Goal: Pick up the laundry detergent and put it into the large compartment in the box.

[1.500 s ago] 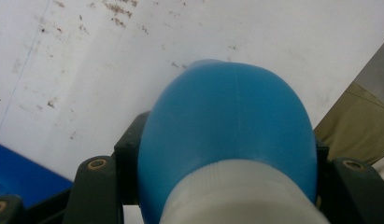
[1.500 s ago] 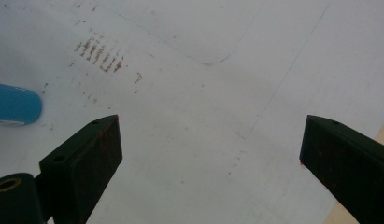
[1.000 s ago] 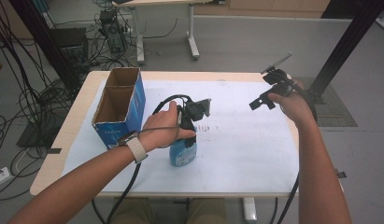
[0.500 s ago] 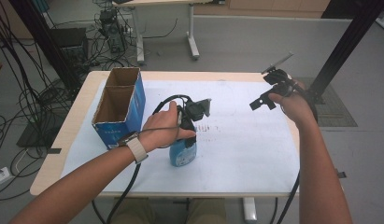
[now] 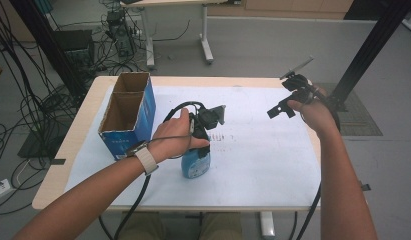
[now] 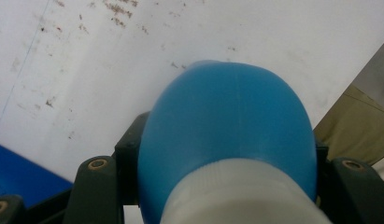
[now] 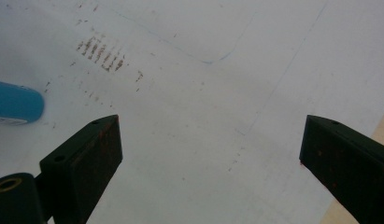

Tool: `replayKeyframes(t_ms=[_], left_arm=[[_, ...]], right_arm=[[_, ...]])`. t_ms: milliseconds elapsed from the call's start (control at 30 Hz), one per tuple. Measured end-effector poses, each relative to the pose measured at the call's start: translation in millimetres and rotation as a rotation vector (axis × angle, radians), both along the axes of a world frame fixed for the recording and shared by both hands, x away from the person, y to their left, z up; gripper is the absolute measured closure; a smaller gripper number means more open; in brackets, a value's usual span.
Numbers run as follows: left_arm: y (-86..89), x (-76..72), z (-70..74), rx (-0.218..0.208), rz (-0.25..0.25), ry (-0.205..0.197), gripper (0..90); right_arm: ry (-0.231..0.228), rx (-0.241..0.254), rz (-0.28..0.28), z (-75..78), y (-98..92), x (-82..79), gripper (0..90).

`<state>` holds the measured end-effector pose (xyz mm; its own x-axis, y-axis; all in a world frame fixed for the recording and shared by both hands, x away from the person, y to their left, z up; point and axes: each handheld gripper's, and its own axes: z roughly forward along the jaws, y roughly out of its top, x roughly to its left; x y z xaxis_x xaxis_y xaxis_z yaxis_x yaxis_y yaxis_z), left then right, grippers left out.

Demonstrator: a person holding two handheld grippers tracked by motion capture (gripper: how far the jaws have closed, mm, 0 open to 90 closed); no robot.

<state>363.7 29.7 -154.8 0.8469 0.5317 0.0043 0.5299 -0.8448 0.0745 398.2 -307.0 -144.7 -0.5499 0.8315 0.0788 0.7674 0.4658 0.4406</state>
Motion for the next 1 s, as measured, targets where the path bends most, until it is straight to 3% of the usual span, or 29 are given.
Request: replayKeyframes(t_ms=[433, 567, 733, 1000], left_arm=[[2.3, 0.7, 5.0, -0.015, 0.021, 0.019, 39.0], [3.2, -5.2, 11.7, -0.015, 0.019, 0.008, 39.0], [7.8, -7.0, 23.5, -0.016, 0.065, 0.030, 39.0], [12.4, -12.3, 45.1, -0.021, 0.093, 0.027, 39.0]], right_arm=[[-0.001, 0.005, -0.009, 1.0, -4.7, -2.4, 5.7], [-0.001, 0.007, -0.015, 1.0, -6.6, -4.4, 5.7], [0.000, 0.005, -0.017, 1.7, -7.2, -6.3, 5.8], [-0.005, 0.005, -0.013, 5.0, -6.4, -8.8, 5.8]])
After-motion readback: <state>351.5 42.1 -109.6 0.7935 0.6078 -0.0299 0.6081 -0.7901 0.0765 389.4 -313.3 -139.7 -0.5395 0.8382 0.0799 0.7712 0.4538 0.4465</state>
